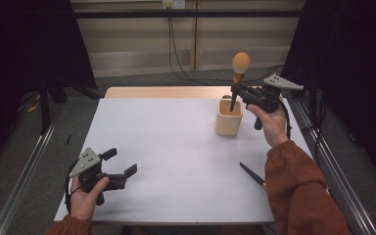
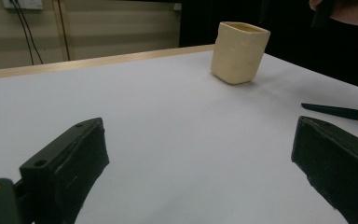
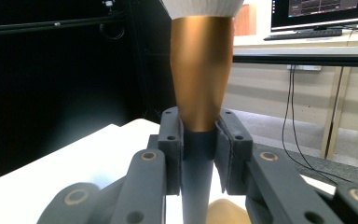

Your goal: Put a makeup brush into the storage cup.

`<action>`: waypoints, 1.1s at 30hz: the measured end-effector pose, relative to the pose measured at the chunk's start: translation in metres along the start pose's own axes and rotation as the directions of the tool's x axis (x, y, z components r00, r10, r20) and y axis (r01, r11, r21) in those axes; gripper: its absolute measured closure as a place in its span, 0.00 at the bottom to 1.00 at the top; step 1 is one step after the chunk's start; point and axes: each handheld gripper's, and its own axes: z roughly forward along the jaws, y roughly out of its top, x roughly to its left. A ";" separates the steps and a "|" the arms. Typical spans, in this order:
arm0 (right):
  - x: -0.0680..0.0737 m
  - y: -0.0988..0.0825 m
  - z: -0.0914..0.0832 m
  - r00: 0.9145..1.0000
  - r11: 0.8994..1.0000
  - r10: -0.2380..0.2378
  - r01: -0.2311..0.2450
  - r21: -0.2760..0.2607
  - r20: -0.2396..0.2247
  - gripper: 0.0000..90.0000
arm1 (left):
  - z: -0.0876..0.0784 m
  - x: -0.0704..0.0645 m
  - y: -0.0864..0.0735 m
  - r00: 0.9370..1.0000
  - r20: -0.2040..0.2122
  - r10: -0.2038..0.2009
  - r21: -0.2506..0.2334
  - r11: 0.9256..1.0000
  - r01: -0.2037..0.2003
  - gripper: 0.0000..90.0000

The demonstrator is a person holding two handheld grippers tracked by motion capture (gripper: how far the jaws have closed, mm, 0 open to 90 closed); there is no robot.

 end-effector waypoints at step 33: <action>-0.014 -0.036 0.010 0.999 0.997 0.002 -0.005 0.082 0.033 0.82 | -0.001 0.001 0.000 1.000 -0.004 0.016 0.017 1.000 -0.016 0.04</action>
